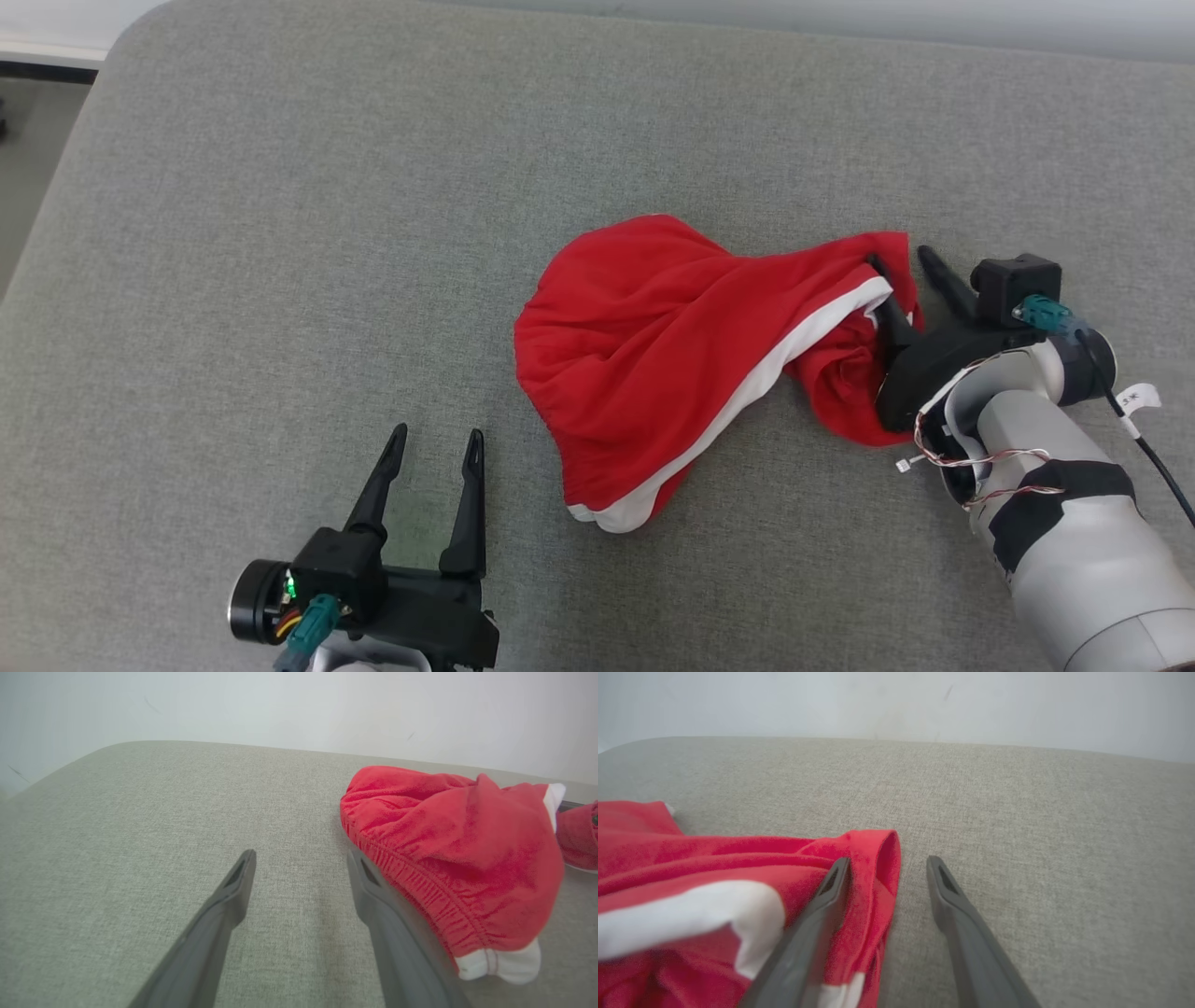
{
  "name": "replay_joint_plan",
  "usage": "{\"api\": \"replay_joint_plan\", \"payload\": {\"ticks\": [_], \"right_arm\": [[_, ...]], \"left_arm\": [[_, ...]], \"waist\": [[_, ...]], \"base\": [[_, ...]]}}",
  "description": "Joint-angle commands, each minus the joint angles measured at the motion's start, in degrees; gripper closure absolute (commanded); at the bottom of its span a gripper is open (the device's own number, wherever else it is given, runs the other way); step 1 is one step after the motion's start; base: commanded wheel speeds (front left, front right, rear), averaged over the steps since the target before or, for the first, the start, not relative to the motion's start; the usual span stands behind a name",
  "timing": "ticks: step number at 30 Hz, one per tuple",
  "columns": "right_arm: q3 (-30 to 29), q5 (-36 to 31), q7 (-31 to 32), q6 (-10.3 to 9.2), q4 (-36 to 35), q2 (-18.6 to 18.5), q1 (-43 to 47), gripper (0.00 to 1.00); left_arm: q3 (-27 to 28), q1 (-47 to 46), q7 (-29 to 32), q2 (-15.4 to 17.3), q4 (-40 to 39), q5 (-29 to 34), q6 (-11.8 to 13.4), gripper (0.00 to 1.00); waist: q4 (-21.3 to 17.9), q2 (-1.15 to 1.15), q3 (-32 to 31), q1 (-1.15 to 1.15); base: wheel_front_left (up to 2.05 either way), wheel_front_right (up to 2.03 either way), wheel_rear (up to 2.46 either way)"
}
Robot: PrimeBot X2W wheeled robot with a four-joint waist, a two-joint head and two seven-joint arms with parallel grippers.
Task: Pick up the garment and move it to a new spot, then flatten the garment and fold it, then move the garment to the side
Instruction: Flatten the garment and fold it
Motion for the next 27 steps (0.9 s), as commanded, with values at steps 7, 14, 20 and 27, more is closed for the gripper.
{"api": "replay_joint_plan", "payload": {"ticks": [7, 14, 20, 27], "right_arm": [[-8.68, -0.89, -0.12, -0.15, -12.87, -2.69, 8.04, 0.0], [-13.12, -1.01, -0.15, -0.15, -25.22, -2.32, 21.33, 0.0], [-13.56, -0.82, -0.15, -0.15, -29.63, -0.19, 28.16, 0.0], [-8.17, -1.23, -0.15, -0.15, -33.61, 1.27, 31.11, 0.0]], "left_arm": [[0.08, 0.09, -0.19, -0.04, -3.28, -0.54, -1.64, 0.0], [-1.66, 2.47, -0.18, -0.03, -2.86, -1.32, -4.49, 0.0], [-4.45, 4.89, -0.18, -0.03, 0.64, -1.67, -5.92, 0.0], [-5.67, 5.84, -0.19, -0.03, 5.73, -3.53, -5.4, 0.0]], "waist": [[-3.24, 0.0, -2.93, -0.01], [-5.69, 0.0, -6.4, -0.01], [-7.15, 0.0, -8.06, -0.01], [-8.92, 0.0, -8.06, -0.01]], "base": [[0.0, 0.0, 0.0], [0.0, 0.0, 0.0], [0.0, 0.0, 0.0], [0.0, 0.0, 0.0]]}}
